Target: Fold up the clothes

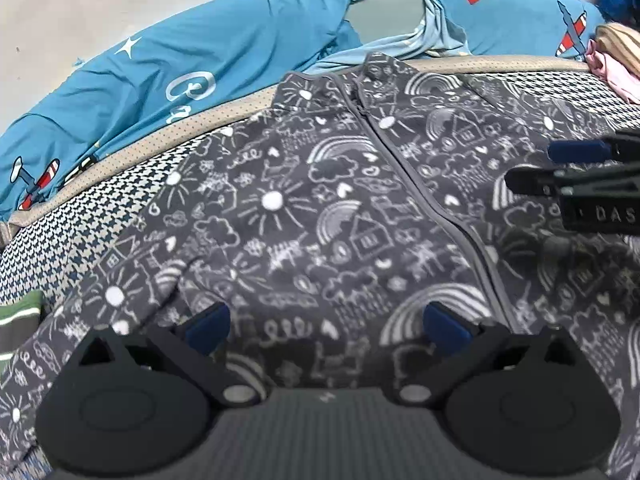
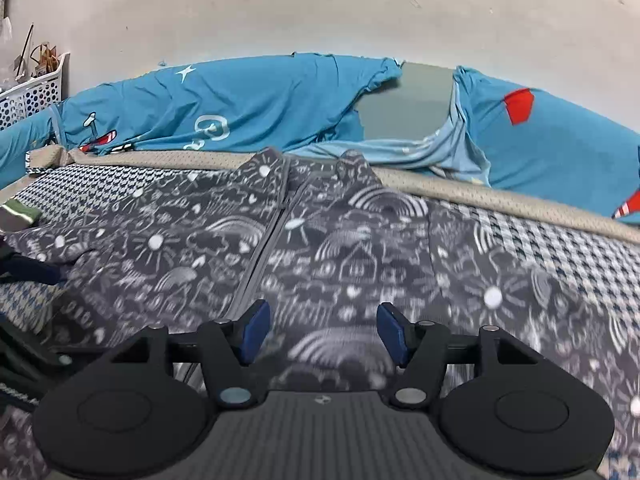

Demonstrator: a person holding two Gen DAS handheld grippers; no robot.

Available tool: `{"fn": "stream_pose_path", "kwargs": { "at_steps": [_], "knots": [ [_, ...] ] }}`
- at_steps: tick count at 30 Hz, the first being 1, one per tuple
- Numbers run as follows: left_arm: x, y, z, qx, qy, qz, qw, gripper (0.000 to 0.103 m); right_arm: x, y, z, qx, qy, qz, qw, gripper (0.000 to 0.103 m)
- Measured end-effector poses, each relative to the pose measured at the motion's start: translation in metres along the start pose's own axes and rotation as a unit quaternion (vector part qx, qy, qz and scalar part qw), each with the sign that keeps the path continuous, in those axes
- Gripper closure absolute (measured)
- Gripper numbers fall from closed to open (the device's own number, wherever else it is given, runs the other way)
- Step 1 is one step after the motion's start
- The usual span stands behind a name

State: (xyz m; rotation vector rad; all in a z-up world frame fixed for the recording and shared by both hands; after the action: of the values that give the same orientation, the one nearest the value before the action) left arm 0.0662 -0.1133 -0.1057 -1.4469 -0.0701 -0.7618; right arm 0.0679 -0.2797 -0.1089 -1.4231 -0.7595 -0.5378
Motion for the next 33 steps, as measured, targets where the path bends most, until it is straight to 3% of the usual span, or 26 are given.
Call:
{"fn": "stream_pose_path", "kwargs": {
  "at_steps": [4, 16, 33],
  "knots": [
    [-0.009, -0.001, -0.006, -0.006, -0.013, 0.008, 0.9999, 0.0, -0.017, -0.005, 0.001, 0.007, 0.015, 0.019, 1.0, 0.042],
    [-0.028, 0.007, -0.015, -0.001, -0.021, 0.025, 0.9995, 0.0, -0.054, -0.002, -0.001, -0.036, 0.004, 0.059, 0.998, 0.042],
    [-0.033, 0.021, -0.012, -0.011, -0.036, 0.037, 0.9986, 0.0, -0.059, 0.007, -0.009, -0.052, 0.01, 0.073, 0.996, 0.023]
  ]
}}
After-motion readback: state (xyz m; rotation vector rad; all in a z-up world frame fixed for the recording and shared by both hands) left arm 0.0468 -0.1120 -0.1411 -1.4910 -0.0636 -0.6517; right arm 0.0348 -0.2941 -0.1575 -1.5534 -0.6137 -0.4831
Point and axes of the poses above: each gripper's, at about its wrist camera, not at the fingertips, and y roughly the way its jaws point, z to its left, x to its top, the point moved 10 cm from there along y, roughly the way its jaws point, and after that the axes turned 8 degrees about z, right-handed, at the moved point
